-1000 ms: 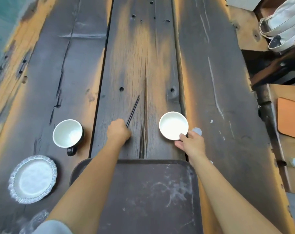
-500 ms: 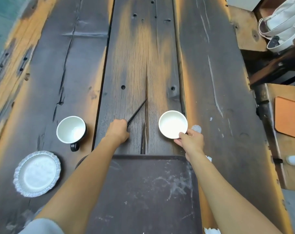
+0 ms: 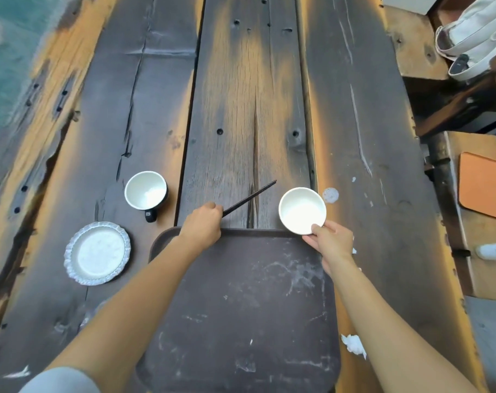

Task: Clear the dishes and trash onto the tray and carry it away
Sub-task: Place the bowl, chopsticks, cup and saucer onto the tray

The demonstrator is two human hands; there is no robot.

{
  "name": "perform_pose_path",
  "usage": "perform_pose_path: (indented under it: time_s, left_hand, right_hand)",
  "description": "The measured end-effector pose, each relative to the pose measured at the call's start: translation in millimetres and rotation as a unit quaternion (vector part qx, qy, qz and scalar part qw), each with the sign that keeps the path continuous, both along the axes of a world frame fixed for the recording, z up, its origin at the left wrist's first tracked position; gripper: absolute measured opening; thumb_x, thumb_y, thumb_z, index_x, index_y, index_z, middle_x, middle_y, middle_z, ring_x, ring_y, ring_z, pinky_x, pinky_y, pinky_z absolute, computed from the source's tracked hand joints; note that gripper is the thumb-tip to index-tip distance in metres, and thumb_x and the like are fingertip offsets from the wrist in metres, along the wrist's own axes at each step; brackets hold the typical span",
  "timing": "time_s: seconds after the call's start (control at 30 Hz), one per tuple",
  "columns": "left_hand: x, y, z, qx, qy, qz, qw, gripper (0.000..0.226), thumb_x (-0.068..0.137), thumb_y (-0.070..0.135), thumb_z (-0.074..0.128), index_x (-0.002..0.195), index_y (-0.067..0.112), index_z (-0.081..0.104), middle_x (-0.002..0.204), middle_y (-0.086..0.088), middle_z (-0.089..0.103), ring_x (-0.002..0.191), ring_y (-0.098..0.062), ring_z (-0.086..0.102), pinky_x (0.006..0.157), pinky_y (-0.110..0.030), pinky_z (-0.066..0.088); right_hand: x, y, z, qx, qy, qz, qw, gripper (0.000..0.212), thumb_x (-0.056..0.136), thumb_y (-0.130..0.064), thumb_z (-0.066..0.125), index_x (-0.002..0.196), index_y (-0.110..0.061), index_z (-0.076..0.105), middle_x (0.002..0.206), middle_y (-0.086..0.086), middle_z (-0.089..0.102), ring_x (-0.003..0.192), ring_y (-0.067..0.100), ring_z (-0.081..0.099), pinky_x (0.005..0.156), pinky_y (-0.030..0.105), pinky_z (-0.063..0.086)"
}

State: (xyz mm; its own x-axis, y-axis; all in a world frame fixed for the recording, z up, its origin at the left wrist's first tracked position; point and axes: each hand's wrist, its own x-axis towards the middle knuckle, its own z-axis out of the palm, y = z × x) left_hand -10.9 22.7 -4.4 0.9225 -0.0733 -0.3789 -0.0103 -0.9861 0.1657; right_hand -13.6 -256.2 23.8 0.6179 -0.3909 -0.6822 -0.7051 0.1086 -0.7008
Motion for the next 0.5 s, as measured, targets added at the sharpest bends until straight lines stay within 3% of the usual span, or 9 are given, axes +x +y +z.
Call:
perform_pose_path:
  time_s: [0.1, 0.2, 0.4, 0.5]
  left_hand:
    - [-26.8, -1.9, 0.0, -0.005, 0.007, -0.008, 1.000, 0.018, 0.090, 0.004, 0.053, 0.107, 0.008, 0.058, 0.103, -0.012, 0.057, 0.089, -0.038, 0.062, 0.067, -0.044, 0.051]
    - [-46.0, -8.4, -1.4, 0.003, 0.021, -0.026, 0.999, 0.020, 0.091, 0.001, 0.050, 0.110, 0.006, 0.054, 0.110, -0.012, 0.056, 0.100, -0.035, 0.058, 0.067, -0.041, 0.044]
    - [-71.9, -14.3, -10.9, 0.061, 0.059, -0.070, 0.994, 0.032, 0.088, -0.003, 0.051, 0.119, 0.006, 0.050, 0.121, -0.012, 0.051, 0.110, -0.031, 0.053, 0.076, -0.038, 0.044]
    - [-71.3, -16.2, -16.7, 0.087, 0.051, -0.091, 0.991, 0.035, 0.088, 0.000, 0.053, 0.121, 0.009, 0.050, 0.122, -0.011, 0.052, 0.112, -0.031, 0.053, 0.083, -0.039, 0.045]
  right_hand:
    - [-22.3, -4.8, 0.7, 0.007, 0.004, -0.017, 1.000, 0.041, 0.092, 0.004, 0.064, 0.133, -0.001, 0.060, 0.125, 0.008, 0.066, 0.106, 0.031, 0.070, 0.084, 0.038, 0.061]
    - [-37.8, -10.1, -0.5, -0.001, 0.005, -0.019, 1.000, 0.039, 0.092, 0.003, 0.064, 0.131, -0.002, 0.061, 0.128, 0.009, 0.066, 0.103, 0.030, 0.070, 0.080, 0.034, 0.061]
    - [-64.3, -15.6, -3.6, -0.002, 0.013, -0.009, 1.000, 0.040, 0.093, 0.002, 0.064, 0.133, -0.002, 0.061, 0.128, 0.011, 0.068, 0.103, 0.030, 0.071, 0.084, 0.036, 0.061]
    - [-70.6, -18.6, -4.0, -0.003, 0.015, -0.012, 1.000, 0.040, 0.094, 0.002, 0.064, 0.134, -0.003, 0.061, 0.120, 0.007, 0.069, 0.101, 0.027, 0.071, 0.076, 0.031, 0.061]
